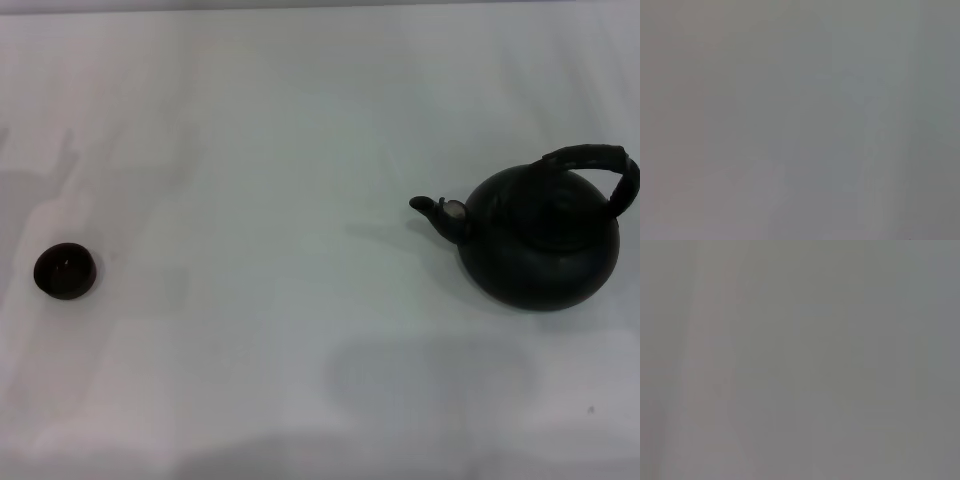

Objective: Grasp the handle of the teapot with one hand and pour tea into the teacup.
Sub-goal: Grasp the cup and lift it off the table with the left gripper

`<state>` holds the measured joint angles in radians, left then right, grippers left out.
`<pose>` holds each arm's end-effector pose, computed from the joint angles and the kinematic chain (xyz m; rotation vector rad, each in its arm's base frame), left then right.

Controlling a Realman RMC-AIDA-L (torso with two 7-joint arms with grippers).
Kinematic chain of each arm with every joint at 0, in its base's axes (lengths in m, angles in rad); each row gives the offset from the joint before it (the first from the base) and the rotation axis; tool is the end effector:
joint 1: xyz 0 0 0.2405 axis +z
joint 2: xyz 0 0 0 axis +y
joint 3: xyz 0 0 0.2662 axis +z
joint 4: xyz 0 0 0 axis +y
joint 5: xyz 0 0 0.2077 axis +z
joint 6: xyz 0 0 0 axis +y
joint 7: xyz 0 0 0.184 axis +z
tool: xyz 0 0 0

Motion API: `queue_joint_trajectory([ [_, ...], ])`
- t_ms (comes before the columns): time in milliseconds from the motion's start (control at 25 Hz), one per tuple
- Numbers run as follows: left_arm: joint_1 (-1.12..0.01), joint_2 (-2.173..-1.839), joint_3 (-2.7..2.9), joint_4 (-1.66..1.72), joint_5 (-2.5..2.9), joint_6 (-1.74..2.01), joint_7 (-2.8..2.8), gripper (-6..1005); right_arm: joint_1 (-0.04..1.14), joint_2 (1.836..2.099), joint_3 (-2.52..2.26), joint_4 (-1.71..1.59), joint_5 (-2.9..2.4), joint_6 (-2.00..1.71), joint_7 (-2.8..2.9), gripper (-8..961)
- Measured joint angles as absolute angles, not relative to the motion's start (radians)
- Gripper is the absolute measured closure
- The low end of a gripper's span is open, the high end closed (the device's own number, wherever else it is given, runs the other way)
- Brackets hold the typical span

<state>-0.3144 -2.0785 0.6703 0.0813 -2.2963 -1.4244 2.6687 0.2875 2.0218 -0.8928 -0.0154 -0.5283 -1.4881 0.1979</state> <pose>-0.3589 0.3200 0.0237 -1.5265 -0.5741 -0.8791 0.3802 0.3043 0.0549 -1.4553 0.3671 0.6581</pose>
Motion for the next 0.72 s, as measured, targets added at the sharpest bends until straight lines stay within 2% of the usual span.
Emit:
queue_joint_trajectory([
  [720,-0.313,-2.078,0.67,0.074,-2.292,-1.419,2.664,137,0.292,2.023,-0.893,-0.015,-0.529,-1.489,0.198,82],
])
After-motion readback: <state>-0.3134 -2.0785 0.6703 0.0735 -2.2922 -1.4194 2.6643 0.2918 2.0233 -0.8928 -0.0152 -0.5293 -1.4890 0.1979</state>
